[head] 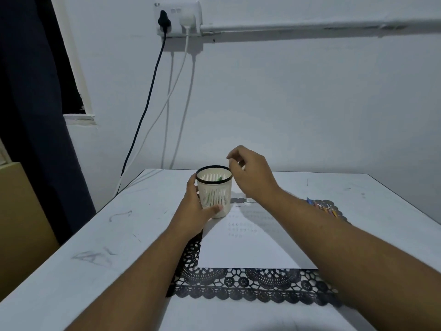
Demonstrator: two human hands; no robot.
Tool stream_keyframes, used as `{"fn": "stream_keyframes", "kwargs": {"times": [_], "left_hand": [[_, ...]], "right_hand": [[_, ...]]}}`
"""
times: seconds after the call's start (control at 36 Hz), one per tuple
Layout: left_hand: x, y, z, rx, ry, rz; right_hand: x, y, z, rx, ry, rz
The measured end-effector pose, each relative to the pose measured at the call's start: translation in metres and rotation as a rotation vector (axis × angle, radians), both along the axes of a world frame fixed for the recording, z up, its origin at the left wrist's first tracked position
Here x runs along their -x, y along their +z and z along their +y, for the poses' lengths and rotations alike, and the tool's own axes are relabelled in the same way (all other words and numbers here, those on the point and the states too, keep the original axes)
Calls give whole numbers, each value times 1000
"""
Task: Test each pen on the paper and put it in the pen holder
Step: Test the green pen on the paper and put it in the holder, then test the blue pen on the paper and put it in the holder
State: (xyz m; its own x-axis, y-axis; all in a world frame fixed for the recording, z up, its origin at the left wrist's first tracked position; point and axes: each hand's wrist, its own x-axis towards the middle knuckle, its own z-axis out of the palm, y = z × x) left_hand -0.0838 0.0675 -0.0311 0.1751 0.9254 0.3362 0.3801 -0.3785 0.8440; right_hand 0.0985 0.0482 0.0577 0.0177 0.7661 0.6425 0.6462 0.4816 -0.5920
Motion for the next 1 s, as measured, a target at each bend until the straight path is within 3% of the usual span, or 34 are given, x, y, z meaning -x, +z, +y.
{"fn": "stream_keyframes", "kwargs": {"times": [0.08,0.19,0.33,0.39,0.5,0.64,0.75,1.0], "left_hand": [[5,5,2,-10,32,-8],[7,17,-8,-158,145,-40],[-5,34,-38,-777,273,93],[-14,36,-44,-896,216,175],[-40,23,-52,-793,-47,419],[-58,-10,-53,-400,-238,560],[-60,-9,-55,-305,-293,741],[-56,-9,-56,-153,-304,792]], "right_hand": [[-16,-7,-16,32,-2,74],[-44,-30,-34,185,-44,-6],[-75,-60,-58,393,-103,-191],[-83,-65,-67,444,-116,-246],[-88,-69,-79,509,-145,-369],[-84,-71,-89,549,-140,-466],[-84,-68,-93,564,-138,-457],[-88,-72,-93,573,-184,-361]]}}
